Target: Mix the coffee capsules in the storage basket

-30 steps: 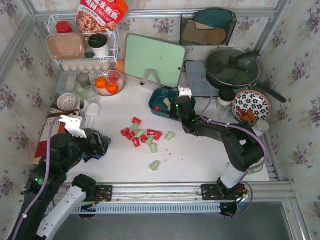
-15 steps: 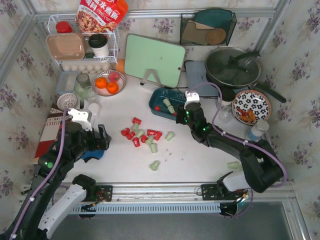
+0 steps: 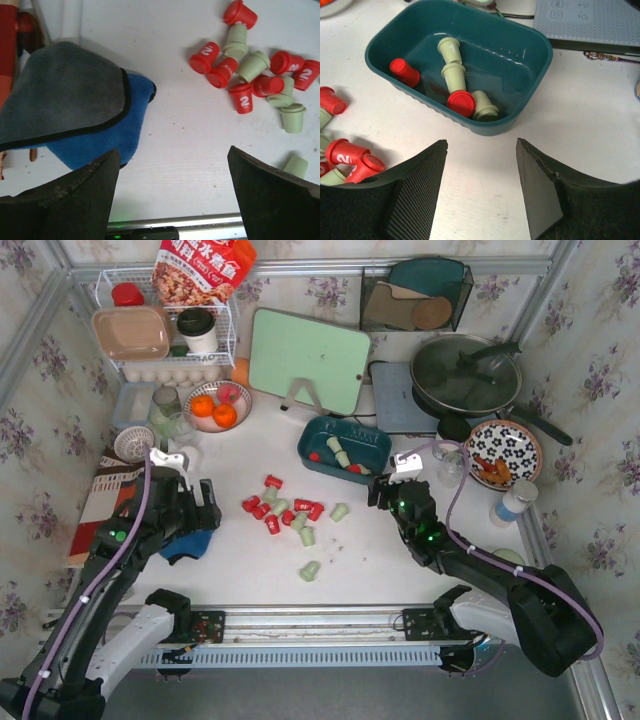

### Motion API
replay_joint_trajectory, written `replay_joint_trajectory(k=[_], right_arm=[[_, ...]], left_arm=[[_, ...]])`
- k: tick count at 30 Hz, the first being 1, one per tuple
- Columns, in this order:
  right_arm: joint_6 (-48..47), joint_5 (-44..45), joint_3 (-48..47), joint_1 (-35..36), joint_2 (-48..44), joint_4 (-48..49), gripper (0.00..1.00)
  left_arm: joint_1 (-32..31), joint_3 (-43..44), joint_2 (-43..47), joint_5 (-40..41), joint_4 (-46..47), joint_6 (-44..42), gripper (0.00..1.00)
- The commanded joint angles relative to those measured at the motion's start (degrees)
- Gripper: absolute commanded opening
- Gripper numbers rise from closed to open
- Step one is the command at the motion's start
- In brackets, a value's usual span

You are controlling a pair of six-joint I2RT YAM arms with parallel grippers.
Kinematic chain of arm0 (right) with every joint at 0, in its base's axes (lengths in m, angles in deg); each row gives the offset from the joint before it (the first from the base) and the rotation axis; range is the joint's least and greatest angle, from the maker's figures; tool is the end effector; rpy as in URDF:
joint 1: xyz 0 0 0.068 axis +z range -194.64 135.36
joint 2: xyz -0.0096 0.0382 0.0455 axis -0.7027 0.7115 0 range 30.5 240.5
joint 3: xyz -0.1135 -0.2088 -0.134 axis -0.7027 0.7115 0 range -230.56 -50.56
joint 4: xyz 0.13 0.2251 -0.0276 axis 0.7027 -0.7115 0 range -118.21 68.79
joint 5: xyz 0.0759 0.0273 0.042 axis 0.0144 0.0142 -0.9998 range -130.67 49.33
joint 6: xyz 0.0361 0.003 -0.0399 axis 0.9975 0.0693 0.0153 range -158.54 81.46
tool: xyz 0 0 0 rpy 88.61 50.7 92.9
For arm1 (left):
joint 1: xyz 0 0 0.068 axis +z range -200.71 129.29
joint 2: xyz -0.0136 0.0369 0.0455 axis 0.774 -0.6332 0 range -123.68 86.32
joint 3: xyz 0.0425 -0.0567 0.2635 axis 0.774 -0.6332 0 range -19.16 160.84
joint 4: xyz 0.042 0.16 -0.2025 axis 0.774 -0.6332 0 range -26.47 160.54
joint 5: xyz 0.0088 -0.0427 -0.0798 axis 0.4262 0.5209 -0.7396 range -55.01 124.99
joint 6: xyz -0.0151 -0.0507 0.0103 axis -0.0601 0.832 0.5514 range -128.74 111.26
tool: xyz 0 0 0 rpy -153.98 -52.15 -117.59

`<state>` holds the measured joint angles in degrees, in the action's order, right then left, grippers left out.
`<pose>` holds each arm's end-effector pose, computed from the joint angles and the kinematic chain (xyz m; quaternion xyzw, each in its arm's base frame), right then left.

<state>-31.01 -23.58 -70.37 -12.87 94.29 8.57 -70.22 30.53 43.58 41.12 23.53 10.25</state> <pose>0.1977 0.1102 0.1971 -0.0747 0.7820 0.0939 0.6116 0.1387 -0.0450 0.3115 -0.0184 0.9053 -0.0932 0.4140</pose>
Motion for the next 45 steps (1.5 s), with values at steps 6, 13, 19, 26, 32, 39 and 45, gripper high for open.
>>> replay_joint_trajectory(k=[6, 13, 19, 26, 32, 39, 45], right_arm=[[0.44, 1.35, 0.82, 0.01, -2.15, 4.31, 0.65], [0.72, 3.15, 1.15, 0.04, -3.83, 3.08, 0.65], [0.69, 3.64, 1.08, 0.03, -3.80, 2.57, 0.65], [0.45, 4.31, 1.16, 0.03, -3.62, 2.48, 0.65], [0.43, 4.26, 1.06, -0.01, -3.72, 2.40, 0.65], [0.38, 4.27, 1.01, 0.00, -4.02, 2.23, 0.65], [0.38, 4.28, 1.02, 0.04, -4.08, 2.05, 0.65]], left_arm=[[-1.87, -3.96, -0.67, -13.57, 5.16, 5.88, 0.74], [-16.44, -7.07, -4.87, -5.72, 9.46, 11.58, 0.70], [-30.81, -5.99, -12.82, 1.70, 14.75, 10.43, 0.69], [-42.52, 1.54, -28.90, 2.57, 16.44, 6.07, 0.64], [-47.51, 11.77, -43.29, 2.14, 8.55, 4.96, 0.60], [-47.91, 16.67, -51.58, 0.05, 5.61, 6.21, 0.57], [-47.96, 20.05, -57.33, -1.87, 4.93, 6.86, 0.56]])
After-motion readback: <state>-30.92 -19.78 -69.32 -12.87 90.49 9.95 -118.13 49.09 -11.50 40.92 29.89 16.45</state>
